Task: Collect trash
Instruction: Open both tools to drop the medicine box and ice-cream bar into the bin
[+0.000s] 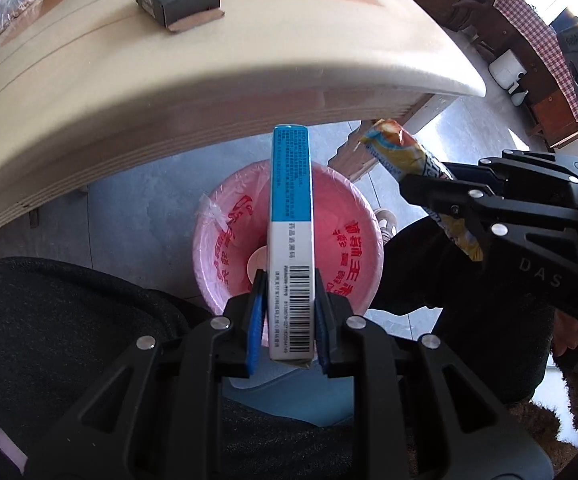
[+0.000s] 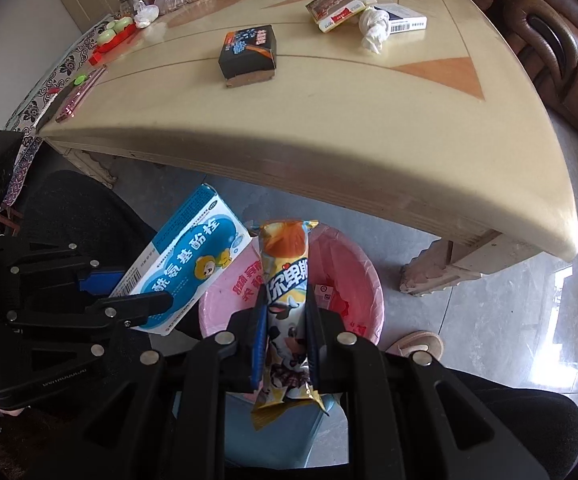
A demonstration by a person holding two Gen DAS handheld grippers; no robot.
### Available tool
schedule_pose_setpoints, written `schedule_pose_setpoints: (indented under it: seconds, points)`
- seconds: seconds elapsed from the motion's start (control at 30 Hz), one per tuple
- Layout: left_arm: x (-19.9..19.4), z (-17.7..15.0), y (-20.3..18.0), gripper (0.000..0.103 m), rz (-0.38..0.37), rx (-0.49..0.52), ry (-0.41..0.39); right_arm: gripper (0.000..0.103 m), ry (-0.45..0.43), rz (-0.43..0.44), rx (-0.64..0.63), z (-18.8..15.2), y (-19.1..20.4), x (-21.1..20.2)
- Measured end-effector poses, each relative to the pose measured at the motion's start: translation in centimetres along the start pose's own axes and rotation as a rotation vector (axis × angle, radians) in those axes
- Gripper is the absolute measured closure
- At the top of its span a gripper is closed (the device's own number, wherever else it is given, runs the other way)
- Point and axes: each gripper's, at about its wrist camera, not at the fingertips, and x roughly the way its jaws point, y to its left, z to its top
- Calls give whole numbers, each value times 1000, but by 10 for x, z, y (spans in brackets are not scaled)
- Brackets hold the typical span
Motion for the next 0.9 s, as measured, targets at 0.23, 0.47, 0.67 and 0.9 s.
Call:
schedule_pose_setpoints:
  seconds: [0.23, 0.47, 0.67, 0.9]
  points:
    - [41, -5, 5, 81, -5, -24, 89, 86, 53, 5, 49, -10, -12, 34]
    - [81, -3, 13, 81, -2, -56, 156, 86, 98, 8, 123, -18, -27, 76]
    - [114, 1, 27, 81, -6, -114, 232, 86, 151, 20, 199, -23, -44, 118]
    - [150, 6, 38, 81, -15, -178, 331, 86, 236, 16, 207, -26, -49, 162]
